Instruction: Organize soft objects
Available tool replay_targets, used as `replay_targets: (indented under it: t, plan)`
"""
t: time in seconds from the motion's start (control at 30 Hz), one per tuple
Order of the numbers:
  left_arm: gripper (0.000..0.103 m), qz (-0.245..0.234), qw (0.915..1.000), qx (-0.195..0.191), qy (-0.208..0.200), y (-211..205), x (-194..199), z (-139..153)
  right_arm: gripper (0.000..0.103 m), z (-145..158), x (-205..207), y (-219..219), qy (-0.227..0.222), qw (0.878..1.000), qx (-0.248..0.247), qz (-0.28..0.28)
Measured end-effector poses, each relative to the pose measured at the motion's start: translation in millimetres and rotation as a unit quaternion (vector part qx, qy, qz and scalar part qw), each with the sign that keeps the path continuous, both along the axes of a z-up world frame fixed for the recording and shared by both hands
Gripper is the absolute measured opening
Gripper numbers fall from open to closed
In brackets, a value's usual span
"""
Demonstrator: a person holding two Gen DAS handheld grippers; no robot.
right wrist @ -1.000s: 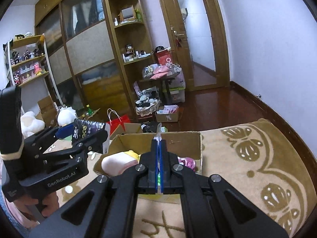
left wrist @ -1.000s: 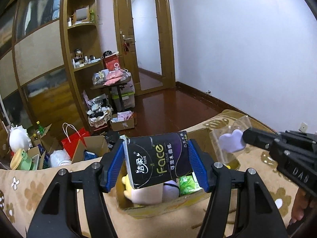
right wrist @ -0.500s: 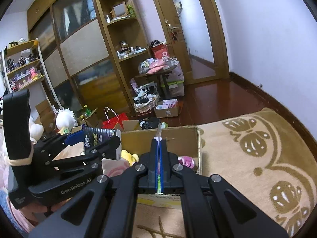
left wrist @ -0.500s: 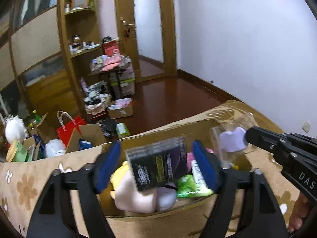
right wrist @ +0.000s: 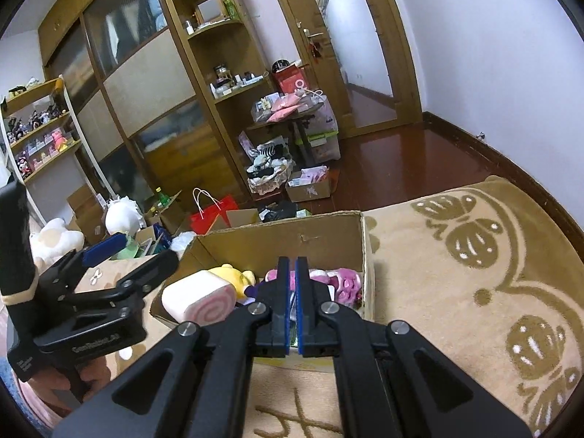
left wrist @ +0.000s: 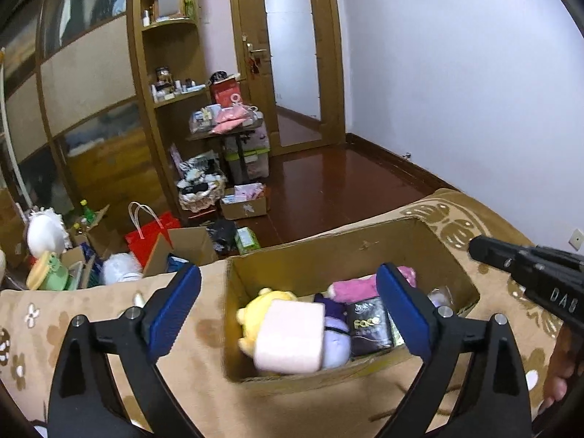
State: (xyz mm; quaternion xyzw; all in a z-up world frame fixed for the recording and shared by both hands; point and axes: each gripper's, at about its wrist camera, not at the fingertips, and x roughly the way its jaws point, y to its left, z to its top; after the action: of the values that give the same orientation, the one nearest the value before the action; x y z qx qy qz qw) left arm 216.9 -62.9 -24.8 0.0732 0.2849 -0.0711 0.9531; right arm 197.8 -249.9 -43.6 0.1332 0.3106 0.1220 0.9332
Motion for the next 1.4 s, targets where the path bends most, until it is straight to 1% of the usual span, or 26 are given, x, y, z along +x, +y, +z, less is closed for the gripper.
replay_targets:
  t: [0.2,0.23,0.27,0.33,0.37,0.4,0.47,0.53,0.6,0.63,0.67,0.7,0.77,0.87,1.0,1.1,1.27,1.33,1.4]
  plan:
    - [0.096,0.009,0.9999,-0.004,-0.005,14,-27,11,0.004,8,-19,-1,-0.007,1.0,-0.007,-0.01]
    - [0.096,0.009,0.9999,-0.006,-0.006,17,-33,14,0.004,11,-24,0,-0.01,1.0,-0.012,-0.009]
    - [0.096,0.01,0.9999,-0.007,-0.008,20,-36,17,0.007,15,-29,2,-0.014,1.0,-0.019,-0.008]
    - [0.097,0.013,0.9998,-0.01,-0.014,24,-50,24,0.02,23,-40,4,-0.022,0.999,-0.029,-0.009]
    - [0.098,0.014,0.9997,-0.011,-0.017,26,-56,27,0.034,28,-47,5,-0.028,0.999,-0.03,-0.009]
    - [0.1,0.014,0.9996,-0.013,-0.021,27,-63,30,0.045,33,-54,6,-0.034,0.999,-0.03,-0.009]
    - [0.101,0.013,0.9993,-0.016,-0.03,30,-78,39,0.053,43,-68,6,-0.046,0.998,-0.032,-0.012]
    - [0.102,0.01,0.9991,-0.018,-0.037,32,-91,48,0.064,52,-80,7,-0.056,0.998,-0.037,-0.014]
    - [0.102,0.008,0.9988,-0.021,-0.044,36,-106,56,0.087,61,-93,7,-0.069,0.997,-0.041,-0.019]
    - [0.102,0.009,0.9985,-0.022,-0.05,37,-114,60,0.092,67,-102,7,-0.079,0.996,-0.042,-0.023]
    - [0.102,0.009,0.9981,-0.021,-0.056,38,-122,65,0.101,71,-108,8,-0.086,0.995,-0.043,-0.026]
    - [0.102,0.008,0.9977,-0.02,-0.064,38,-131,68,0.103,76,-115,8,-0.093,0.994,-0.045,-0.029]
    - [0.102,0.008,0.9966,-0.017,-0.08,39,-150,76,0.103,86,-130,10,-0.105,0.993,-0.048,-0.035]
    - [0.102,0.007,0.9949,-0.025,-0.098,42,-174,85,0.103,95,-149,12,-0.112,0.991,-0.052,-0.042]
    - [0.102,0.017,0.9902,-0.032,-0.135,46,-206,93,0.103,102,-170,17,-0.113,0.99,-0.07,-0.048]
    - [0.102,0.012,0.9891,-0.025,-0.144,47,-223,97,0.103,105,-187,20,-0.121,0.987,-0.085,-0.055]
    - [0.102,0.02,0.9876,-0.015,-0.155,53,-242,96,0.103,106,-213,15,-0.127,0.987,-0.075,-0.065]
    - [0.102,0.031,0.9856,-0.009,-0.166,57,-248,95,0.103,107,-221,13,-0.132,0.986,-0.078,-0.069]
    - [0.102,0.033,0.9858,-0.014,-0.164,63,-252,92,0.103,107,-227,12,-0.135,0.984,-0.084,-0.075]
